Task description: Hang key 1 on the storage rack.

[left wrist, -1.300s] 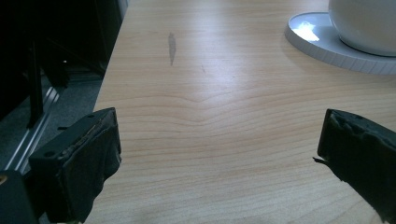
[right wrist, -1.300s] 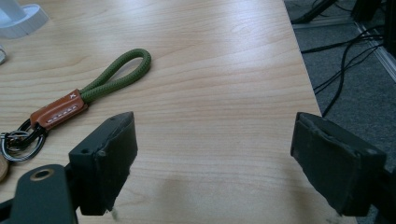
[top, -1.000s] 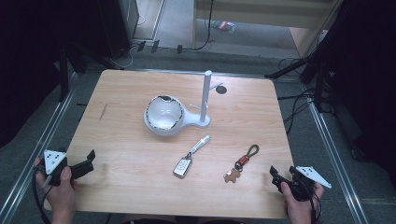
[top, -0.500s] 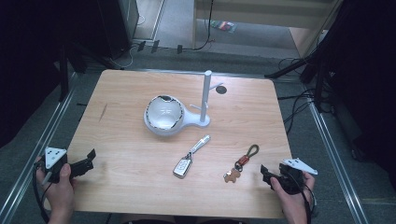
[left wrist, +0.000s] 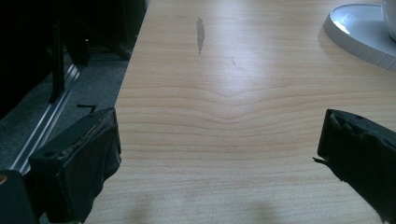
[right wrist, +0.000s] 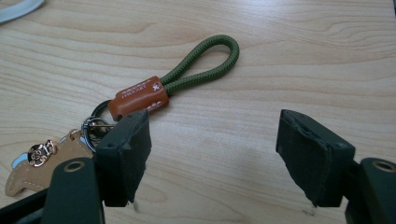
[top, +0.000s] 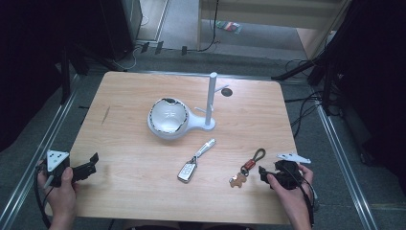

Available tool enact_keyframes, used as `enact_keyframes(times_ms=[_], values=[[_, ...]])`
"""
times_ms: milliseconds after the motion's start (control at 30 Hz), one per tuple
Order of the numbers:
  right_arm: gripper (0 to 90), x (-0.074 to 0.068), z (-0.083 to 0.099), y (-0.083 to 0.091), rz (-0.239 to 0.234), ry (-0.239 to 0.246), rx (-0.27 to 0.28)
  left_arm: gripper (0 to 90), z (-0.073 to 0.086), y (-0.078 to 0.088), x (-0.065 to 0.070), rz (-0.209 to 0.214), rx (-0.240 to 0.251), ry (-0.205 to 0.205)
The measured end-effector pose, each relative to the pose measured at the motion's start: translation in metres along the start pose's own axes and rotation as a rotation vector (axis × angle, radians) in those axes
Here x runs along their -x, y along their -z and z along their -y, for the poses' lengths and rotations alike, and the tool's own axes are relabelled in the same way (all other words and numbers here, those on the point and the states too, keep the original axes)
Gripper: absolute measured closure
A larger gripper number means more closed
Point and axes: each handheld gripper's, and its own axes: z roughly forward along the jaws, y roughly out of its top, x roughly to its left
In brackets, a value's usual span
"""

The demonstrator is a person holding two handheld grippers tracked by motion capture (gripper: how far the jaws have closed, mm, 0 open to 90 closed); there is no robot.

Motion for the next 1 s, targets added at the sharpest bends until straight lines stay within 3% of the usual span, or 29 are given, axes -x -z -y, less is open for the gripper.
enact_keyframes(times_ms=[500,1000], values=[[32.2,-0.007,-0.015,-0.011,-0.010,0.013,-0.087,0.0,0.000,-0.001,0.001,0.001,-0.005,-0.015],[38.9,-0.012,-0.041,-0.023,0.014,-0.068,-0.247,0.0,-0.001,-0.001,-0.001,0.014,-0.007,0.006]])
